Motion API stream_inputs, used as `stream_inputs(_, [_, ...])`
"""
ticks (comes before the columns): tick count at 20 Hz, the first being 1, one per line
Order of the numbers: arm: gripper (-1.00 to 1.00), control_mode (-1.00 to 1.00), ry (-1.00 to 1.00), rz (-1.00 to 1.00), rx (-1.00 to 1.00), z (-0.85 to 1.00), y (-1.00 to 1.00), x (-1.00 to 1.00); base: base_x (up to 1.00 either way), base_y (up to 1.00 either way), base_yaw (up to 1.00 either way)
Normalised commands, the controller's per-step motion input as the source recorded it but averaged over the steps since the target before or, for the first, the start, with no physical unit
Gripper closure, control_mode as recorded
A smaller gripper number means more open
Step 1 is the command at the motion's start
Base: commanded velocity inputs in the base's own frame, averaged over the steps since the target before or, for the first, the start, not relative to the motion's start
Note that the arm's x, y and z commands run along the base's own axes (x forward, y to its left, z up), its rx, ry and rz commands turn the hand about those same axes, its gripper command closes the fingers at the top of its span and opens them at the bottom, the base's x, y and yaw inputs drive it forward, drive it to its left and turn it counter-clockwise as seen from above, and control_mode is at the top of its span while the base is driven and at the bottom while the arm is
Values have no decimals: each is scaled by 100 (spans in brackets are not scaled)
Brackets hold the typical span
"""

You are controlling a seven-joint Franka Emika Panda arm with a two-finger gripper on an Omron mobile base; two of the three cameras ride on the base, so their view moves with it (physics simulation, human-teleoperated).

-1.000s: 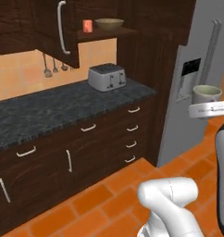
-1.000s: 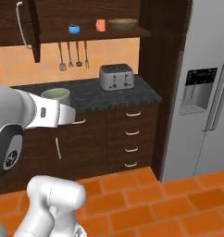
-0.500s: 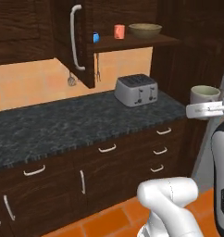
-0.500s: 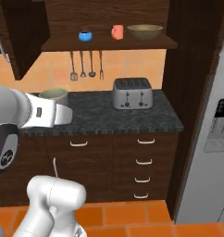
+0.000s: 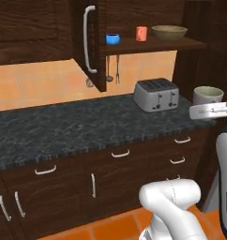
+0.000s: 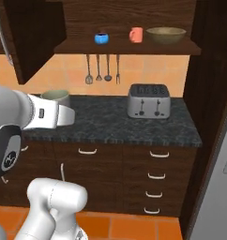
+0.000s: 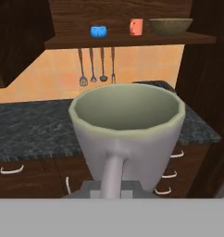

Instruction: Gather all objects into one cabinet and sort the glasses and bowls to opposite sides.

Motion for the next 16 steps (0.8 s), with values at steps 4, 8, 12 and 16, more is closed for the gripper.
stream_inputs(4, [100, 100, 0, 0, 0, 0, 0, 0, 51, -42, 16])
stream_inputs(8, [100, 100, 0, 0, 0, 0, 0, 0, 67, -45, 16])
stream_inputs(12, [100, 100, 0, 0, 0, 0, 0, 0, 80, -21, 13])
stream_inputs(16, [100, 100, 0, 0, 0, 0, 0, 0, 84, 0, 12])
